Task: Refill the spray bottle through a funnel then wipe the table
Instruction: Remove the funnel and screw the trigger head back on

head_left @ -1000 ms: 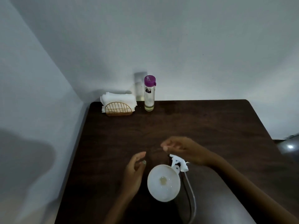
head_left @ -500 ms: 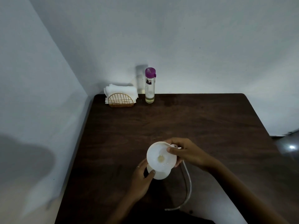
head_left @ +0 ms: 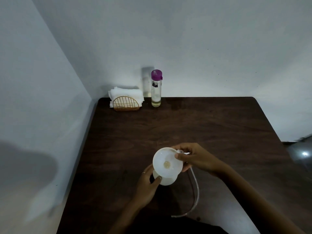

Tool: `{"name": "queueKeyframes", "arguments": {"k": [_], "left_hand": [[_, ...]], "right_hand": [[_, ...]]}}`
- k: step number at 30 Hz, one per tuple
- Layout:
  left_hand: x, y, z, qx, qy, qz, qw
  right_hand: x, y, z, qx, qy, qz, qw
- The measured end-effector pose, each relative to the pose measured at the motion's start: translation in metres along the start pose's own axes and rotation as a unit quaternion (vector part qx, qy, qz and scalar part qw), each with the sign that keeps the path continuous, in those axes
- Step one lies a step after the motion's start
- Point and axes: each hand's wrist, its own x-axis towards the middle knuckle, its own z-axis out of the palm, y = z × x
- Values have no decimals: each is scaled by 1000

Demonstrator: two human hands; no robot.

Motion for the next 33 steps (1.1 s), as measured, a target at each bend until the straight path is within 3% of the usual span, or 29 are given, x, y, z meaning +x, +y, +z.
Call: {"name": "queueKeyframes", "arguments": {"k": [25, 29, 33], "left_hand": [[0, 5, -7, -15, -1, -33, 999], [-1, 20, -20, -55, 57, -16, 997], [1, 57, -34, -120, 108, 29, 986]], "right_hand": [[-6, -12, -12, 120, 25, 15, 992], [-4, -12, -16, 166, 69, -6, 984], [8, -6, -23, 119, 159, -24, 980]]}}
